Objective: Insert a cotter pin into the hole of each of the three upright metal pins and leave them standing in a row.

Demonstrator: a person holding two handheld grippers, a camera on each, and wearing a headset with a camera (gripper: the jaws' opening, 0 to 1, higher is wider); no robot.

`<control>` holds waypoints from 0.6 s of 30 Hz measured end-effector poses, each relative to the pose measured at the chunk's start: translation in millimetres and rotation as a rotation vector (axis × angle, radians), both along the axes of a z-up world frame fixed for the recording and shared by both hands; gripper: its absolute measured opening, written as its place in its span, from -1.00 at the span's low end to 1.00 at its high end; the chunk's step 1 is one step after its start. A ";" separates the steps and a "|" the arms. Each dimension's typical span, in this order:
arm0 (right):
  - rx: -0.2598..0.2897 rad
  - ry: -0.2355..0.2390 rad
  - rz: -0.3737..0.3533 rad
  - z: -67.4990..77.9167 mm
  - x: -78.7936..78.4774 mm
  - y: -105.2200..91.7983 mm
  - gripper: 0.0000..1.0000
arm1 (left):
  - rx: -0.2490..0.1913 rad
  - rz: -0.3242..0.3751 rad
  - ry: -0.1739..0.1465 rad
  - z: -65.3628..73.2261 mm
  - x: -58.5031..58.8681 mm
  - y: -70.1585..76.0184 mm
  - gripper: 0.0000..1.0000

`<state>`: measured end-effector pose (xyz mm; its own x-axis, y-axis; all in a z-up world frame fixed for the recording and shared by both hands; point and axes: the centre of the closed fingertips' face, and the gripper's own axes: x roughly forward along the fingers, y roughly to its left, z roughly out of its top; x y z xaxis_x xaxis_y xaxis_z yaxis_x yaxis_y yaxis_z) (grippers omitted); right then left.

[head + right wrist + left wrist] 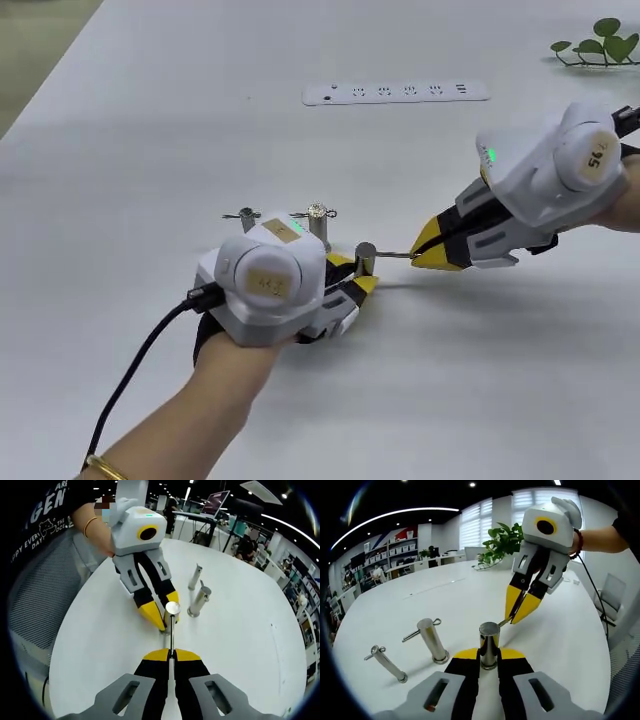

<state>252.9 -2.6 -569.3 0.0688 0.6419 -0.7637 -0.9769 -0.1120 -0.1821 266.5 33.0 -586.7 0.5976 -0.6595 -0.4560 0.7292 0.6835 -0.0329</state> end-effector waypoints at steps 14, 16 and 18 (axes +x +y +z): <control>-0.015 -0.007 0.003 2.0 1.4 4.3 -1.00 | -0.007 -0.048 0.014 -0.7 1.5 -0.1 -0.80; -0.016 -0.004 -0.002 2.6 0.8 4.8 -1.00 | -0.008 -0.048 0.014 -0.8 1.2 -0.2 -0.80; -0.015 0.000 -0.007 4.1 0.1 6.1 -1.00 | -0.008 -0.049 0.013 -0.7 0.9 -0.3 -0.80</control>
<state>253.0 3.5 -565.2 0.0733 0.6300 -0.7732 -0.9777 -0.1074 -0.1802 267.3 32.7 -587.4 0.5582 -0.6915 -0.4584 0.7615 0.6464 -0.0478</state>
